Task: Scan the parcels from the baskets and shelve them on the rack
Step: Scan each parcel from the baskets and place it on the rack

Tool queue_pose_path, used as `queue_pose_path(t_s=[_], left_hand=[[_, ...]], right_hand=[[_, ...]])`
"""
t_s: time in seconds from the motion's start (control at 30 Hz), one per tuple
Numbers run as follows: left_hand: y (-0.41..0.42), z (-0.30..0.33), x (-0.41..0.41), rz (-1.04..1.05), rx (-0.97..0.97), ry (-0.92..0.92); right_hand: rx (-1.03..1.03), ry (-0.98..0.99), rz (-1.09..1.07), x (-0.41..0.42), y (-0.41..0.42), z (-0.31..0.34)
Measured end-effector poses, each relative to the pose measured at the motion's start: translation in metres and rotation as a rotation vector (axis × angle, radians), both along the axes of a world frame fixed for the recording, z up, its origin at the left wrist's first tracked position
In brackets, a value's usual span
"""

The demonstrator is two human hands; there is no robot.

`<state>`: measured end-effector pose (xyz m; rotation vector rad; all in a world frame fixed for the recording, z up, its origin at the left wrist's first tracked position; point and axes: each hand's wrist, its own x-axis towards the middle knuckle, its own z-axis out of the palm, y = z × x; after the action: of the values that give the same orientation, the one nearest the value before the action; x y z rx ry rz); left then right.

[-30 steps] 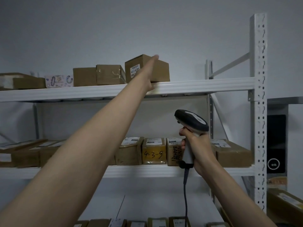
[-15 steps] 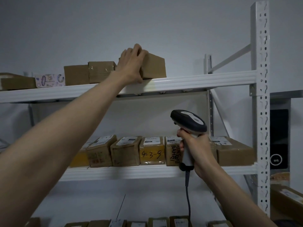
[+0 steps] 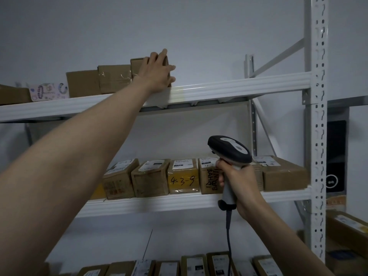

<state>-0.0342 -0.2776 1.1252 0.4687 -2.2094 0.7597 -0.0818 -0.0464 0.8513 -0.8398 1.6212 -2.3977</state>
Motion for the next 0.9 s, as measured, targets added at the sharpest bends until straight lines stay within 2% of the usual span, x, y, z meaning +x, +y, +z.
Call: queue_pose_path(t_s=[0.13, 0.2, 0.37, 0.5, 0.67, 0.77, 0.9], left_hand=[[-0.002, 0.000, -0.004, 0.001, 0.062, -0.032], [0.003, -0.006, -0.006, -0.056, 0.102, 0.012], [0.048, -0.063, -0.011, -0.448, 0.087, 0.196], [0.097, -0.143, -0.016, -0.641, 0.216, 0.177], [0.124, -0.271, -0.022, -0.711, 0.541, -0.012], [0.140, -0.337, -0.024, -0.762, 0.698, -0.219], [0.160, -0.411, -0.034, -0.782, 0.788, -0.530]], right_hand=[[0.009, 0.004, -0.025, -0.001, 0.007, -0.005], [0.025, 0.006, -0.026, -0.001, 0.013, -0.006], [0.077, -0.007, -0.037, 0.001, 0.038, -0.021], [0.136, -0.049, -0.111, 0.002, 0.062, -0.044], [0.191, -0.127, -0.179, 0.012, 0.087, -0.092], [0.207, -0.198, -0.234, 0.022, 0.100, -0.124], [0.205, -0.329, -0.327, 0.038, 0.118, -0.182]])
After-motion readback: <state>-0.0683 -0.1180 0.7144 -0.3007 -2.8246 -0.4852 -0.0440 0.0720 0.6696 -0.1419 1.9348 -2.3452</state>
